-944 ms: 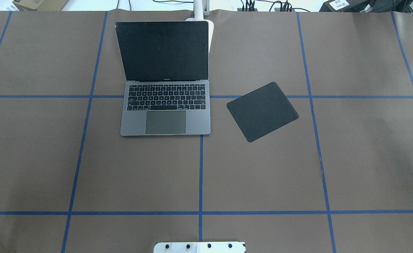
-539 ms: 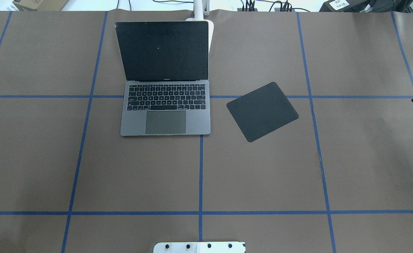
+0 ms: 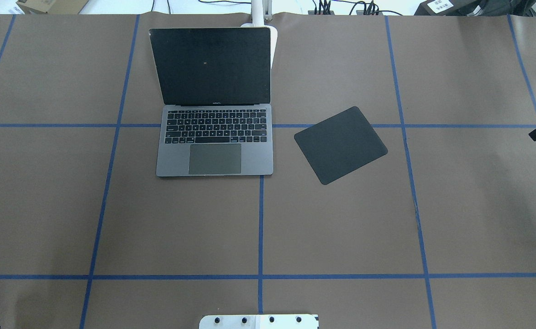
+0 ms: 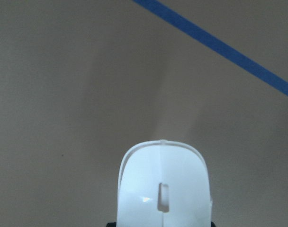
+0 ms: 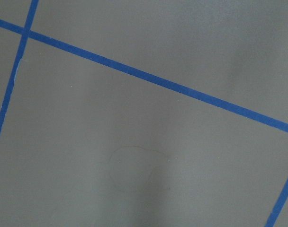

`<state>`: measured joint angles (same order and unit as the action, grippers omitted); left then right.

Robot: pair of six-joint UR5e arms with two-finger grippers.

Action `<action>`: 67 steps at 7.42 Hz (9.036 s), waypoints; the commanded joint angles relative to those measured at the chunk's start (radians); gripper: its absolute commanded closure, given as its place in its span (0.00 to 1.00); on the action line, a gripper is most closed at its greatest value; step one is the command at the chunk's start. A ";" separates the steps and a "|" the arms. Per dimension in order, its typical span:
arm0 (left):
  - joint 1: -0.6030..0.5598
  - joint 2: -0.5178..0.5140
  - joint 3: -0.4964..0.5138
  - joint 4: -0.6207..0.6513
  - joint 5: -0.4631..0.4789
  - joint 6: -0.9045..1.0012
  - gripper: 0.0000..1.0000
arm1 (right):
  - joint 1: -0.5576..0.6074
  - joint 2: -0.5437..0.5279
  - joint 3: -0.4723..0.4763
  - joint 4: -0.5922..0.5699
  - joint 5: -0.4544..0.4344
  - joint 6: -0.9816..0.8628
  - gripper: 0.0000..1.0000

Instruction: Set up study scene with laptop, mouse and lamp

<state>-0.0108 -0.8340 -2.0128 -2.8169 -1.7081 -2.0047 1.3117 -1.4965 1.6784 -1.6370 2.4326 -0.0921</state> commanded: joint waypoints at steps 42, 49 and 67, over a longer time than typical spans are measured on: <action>-0.403 -2.206 1.451 0.895 0.068 0.609 0.05 | -0.055 0.051 -0.155 0.077 0.062 -0.001 0.01; -0.492 -1.792 0.744 1.140 -0.073 0.708 0.01 | -0.036 0.065 -0.151 0.083 0.020 -0.003 0.01; -1.592 -0.846 0.531 1.332 -0.625 2.220 0.01 | 0.241 -0.185 0.086 0.083 -0.098 0.043 0.01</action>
<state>-1.6001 -1.6960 -1.4831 -1.4804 -2.3353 0.2184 1.5523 -1.6829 1.7631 -1.5539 2.3537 -0.0476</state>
